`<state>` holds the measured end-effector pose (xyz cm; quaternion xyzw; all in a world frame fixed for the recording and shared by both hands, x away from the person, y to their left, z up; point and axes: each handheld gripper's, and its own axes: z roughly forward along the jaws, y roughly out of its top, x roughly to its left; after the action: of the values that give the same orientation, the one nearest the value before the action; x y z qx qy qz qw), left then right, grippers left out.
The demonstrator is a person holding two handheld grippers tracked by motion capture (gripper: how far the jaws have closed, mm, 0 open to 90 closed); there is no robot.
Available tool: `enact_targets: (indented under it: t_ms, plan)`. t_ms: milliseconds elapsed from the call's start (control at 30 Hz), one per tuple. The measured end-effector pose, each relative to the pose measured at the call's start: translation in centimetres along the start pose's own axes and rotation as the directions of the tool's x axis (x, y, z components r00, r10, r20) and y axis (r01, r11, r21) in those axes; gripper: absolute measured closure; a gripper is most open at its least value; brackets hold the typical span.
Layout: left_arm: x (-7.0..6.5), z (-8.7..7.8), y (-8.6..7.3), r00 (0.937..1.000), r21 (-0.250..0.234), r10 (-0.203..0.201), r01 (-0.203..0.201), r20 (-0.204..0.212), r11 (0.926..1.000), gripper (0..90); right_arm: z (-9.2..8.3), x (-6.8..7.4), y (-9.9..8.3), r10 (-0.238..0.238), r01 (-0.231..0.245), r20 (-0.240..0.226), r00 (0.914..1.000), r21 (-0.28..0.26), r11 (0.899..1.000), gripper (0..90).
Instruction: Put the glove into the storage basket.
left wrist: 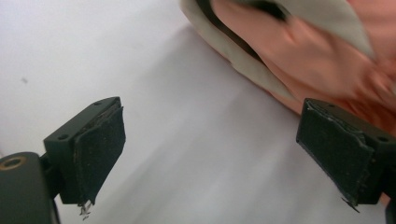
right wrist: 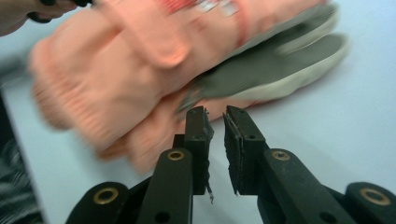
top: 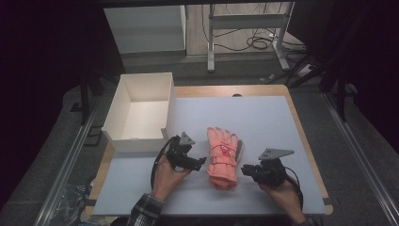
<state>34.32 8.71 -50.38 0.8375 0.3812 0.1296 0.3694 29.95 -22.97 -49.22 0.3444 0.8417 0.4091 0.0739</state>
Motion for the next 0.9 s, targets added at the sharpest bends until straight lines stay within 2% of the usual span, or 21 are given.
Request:
enact_targets:
  t_ms: [33,67,100,133,167,200,233,267,300,367,467,600,733,800,900]
  plan:
    - [0.0,0.0,0.0,1.0000,0.000,0.000,0.000,0.000,1.0000,8.6,0.0,0.0,0.0,0.000,0.000,0.000,1.0000,0.000,1.000,78.2]
    - [0.2,0.2,0.4,1.0000,0.002,-0.001,0.001,-0.003,1.0000,8.8,0.2,-0.9,0.7,0.013,-0.013,0.017,0.9998,-0.012,1.000,77.8]
    - [0.3,0.5,0.9,0.9999,0.006,-0.003,0.003,-0.010,1.0000,8.8,0.2,-0.9,0.7,0.013,-0.013,0.017,0.9998,-0.012,1.000,77.8]
    - [0.6,1.0,1.7,0.9998,0.014,-0.003,0.003,-0.019,0.9999,9.7,0.8,-2.0,1.5,0.027,-0.026,0.029,0.9992,-0.029,0.999,77.8]
    - [0.6,1.0,1.7,0.9998,0.014,-0.003,0.003,-0.019,0.9999,9.8,0.8,-2.0,1.5,0.027,-0.026,0.029,0.9992,-0.029,0.999,77.8]
    - [0.8,1.4,2.4,0.9994,0.020,-0.008,0.009,-0.035,0.9998,10.0,1.6,-2.8,2.3,0.039,-0.037,0.042,0.9984,-0.037,0.999,77.9]
    - [0.8,1.4,2.4,0.9994,0.020,-0.008,0.009,-0.035,0.9998,10.5,1.6,-2.8,2.3,0.039,-0.037,0.042,0.9984,-0.037,0.999,77.9]
    - [1.0,1.6,2.6,0.9992,0.020,-0.016,0.017,-0.036,0.9997,10.9,2.6,-3.5,3.0,0.038,-0.037,0.052,0.9979,-0.019,0.999,77.8]
    - [1.2,1.7,2.9,0.9991,0.017,-0.025,0.026,-0.035,0.9995,10.9,2.6,-3.5,3.0,0.038,-0.037,0.052,0.9979,-0.019,0.999,77.8]
    - [1.6,2.1,3.3,0.9985,0.020,-0.038,0.039,-0.039,0.9991,11.5,3.7,-3.9,3.4,0.029,-0.029,0.067,0.9973,0.005,1.000,77.8]
    - [1.8,2.4,4.0,0.9984,0.006,-0.044,0.045,-0.034,0.9990,11.8,4.9,-3.9,3.8,0.020,-0.021,0.064,0.9978,0.018,1.000,77.8]
    - [1.7,2.1,4.5,0.9984,-0.015,-0.041,0.040,-0.039,0.9991,12.5,4.8,-3.7,4.0,0.012,-0.013,0.069,0.9975,0.006,1.000,77.9]
    - [1.4,1.8,5.0,0.9990,-0.035,-0.035,0.035,-0.028,0.9988,12.6,3.7,-3.5,4.1,0.017,-0.015,0.064,0.9978,-0.028,0.999,77.9]
    - [0.9,2.0,5.3,0.9994,-0.031,-0.026,0.025,-0.021,0.9992,12.7,2.9,-3.5,4.0,0.015,-0.012,0.070,0.9974,-0.033,0.999,77.8]
    - [0.7,2.4,5.5,0.9995,-0.023,-0.021,0.021,-0.022,0.9995,12.7,2.7,-3.6,3.7,0.016,-0.013,0.077,0.9969,-0.028,1.000,77.4]
